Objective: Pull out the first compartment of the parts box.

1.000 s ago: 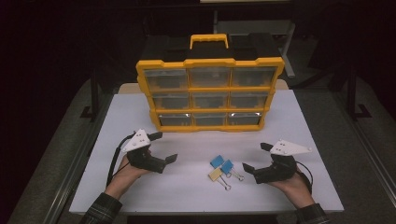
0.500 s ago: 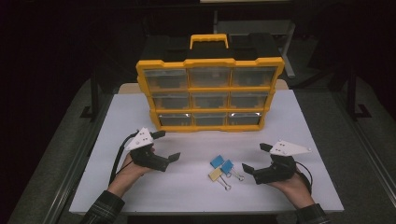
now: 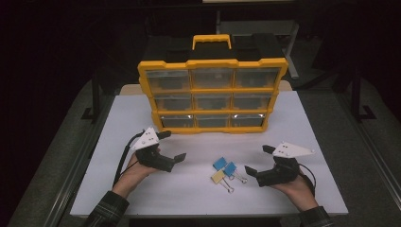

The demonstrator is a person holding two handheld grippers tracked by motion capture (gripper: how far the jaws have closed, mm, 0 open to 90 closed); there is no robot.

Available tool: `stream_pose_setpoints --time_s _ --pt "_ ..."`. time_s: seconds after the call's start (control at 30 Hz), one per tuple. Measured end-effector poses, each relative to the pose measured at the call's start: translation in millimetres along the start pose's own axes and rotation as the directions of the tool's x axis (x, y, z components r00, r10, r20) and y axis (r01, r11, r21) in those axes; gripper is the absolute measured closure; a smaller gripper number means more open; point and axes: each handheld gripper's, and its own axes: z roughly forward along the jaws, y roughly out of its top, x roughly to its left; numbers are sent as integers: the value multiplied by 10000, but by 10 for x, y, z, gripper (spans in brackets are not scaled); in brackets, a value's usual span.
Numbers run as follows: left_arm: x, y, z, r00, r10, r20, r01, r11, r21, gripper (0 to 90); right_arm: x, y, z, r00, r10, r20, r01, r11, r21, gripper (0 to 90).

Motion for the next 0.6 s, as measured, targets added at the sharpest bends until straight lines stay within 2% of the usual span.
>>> stream_pose_setpoints --time_s 0.6 --pt "-3 39 121 9998 18 213 -14 9998 -185 0 -24 2 36 9997 -199 -104 199 9998 30 0"
